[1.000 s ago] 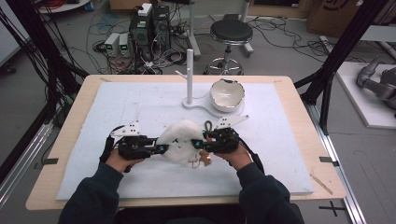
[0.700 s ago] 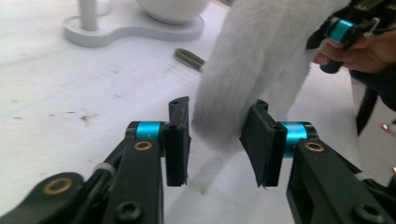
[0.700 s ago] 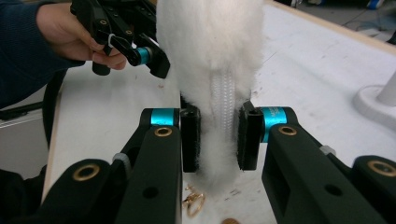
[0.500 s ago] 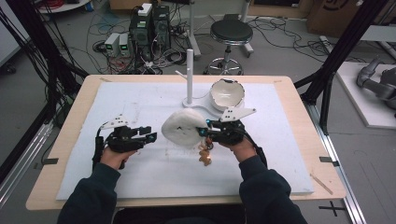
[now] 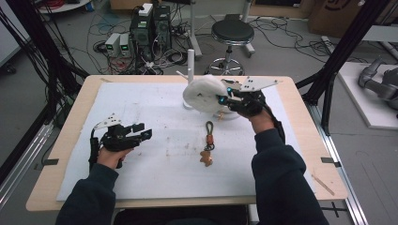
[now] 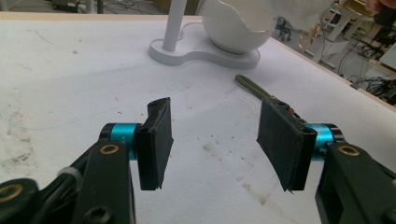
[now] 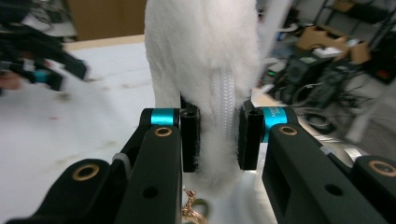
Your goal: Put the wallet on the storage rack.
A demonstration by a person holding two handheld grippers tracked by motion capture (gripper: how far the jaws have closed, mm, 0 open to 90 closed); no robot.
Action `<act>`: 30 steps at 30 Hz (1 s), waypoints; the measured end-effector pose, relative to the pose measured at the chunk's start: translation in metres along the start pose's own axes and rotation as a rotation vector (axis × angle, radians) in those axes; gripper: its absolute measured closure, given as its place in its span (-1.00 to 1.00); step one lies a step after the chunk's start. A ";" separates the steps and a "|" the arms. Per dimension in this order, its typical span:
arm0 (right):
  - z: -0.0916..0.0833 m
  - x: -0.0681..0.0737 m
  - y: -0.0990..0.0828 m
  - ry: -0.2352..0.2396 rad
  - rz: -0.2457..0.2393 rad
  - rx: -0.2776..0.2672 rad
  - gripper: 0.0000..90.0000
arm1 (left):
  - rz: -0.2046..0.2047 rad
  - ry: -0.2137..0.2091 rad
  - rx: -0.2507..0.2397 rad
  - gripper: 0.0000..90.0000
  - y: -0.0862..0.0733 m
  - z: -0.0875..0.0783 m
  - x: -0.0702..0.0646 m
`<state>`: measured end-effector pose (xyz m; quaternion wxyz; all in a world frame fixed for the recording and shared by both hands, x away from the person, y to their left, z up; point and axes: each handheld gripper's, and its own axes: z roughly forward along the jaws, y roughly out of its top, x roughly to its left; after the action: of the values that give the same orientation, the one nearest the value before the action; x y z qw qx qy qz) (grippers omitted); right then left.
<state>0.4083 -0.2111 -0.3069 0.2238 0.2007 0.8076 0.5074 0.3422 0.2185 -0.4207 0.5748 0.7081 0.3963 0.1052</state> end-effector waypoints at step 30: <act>0.018 -0.080 -0.023 -0.274 -0.356 0.318 0.68 | -0.027 0.008 0.011 -0.02 -0.004 -0.001 0.004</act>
<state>0.4815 -0.2516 -0.3224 0.3822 0.1550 0.8619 0.2951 0.3424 0.2220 -0.4255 0.5706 0.7054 0.4088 0.0982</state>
